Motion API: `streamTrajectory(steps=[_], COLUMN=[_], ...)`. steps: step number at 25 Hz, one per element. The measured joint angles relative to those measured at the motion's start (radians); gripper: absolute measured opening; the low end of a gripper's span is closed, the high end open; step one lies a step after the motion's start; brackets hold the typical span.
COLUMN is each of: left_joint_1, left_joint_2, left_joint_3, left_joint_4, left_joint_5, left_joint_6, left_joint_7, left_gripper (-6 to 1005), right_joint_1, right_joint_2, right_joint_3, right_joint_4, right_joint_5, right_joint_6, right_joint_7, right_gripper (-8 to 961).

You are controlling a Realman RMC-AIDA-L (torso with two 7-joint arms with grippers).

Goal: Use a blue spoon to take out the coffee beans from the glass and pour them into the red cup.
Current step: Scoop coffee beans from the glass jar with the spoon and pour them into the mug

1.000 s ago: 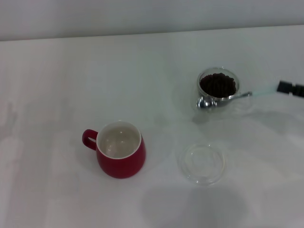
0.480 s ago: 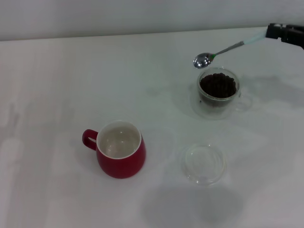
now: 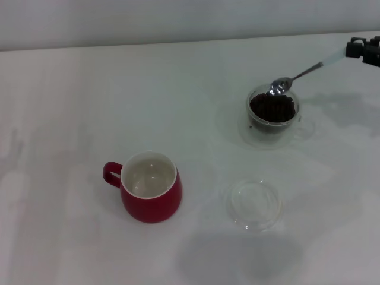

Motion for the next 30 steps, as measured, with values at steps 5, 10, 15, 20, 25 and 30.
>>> streamTrajectory(steps=[5,10,15,20,25,30], left_joint_1=[-0.001,-0.001,-0.002,-0.003,-0.003,-0.002], left_joint_2=[0.0,0.0,0.0,0.0,0.0,0.0], left_joint_3=[-0.003,-0.003,-0.003,-0.003,-0.002,0.001], left_joint_4=[0.0,0.0,0.0,0.0,-0.001,-0.004], left_joint_5=[-0.001,-0.002,-0.003,-0.004,-0.004,-0.004], left_joint_6=[0.0,0.0,0.0,0.0,-0.001,-0.003], left_joint_7=[0.0,0.0,0.0,0.0,0.0,0.0], left_gripper=[893,892,892,892,892,892], right_joint_1=[-0.006,-0.004,-0.001,-0.007,-0.015,-0.019], right_joint_2=[0.011,0.039,0.049,0.055,0.057,0.055], right_joint_3=[0.0,0.0,0.0,0.0,0.0,0.0], right_joint_4=[0.002,0.002,0.002,-0.001,-0.006,-0.005], right_joint_5=[-0.017,-0.033,-0.051,-0.055,-0.061,-0.079], right_joint_6=[0.026,0.057,0.069,0.075,0.079,0.078], right_joint_7=[-0.034,-0.057,-0.059,-0.042,0.021,0.072], right_gripper=[146,146,146,146,146,146])
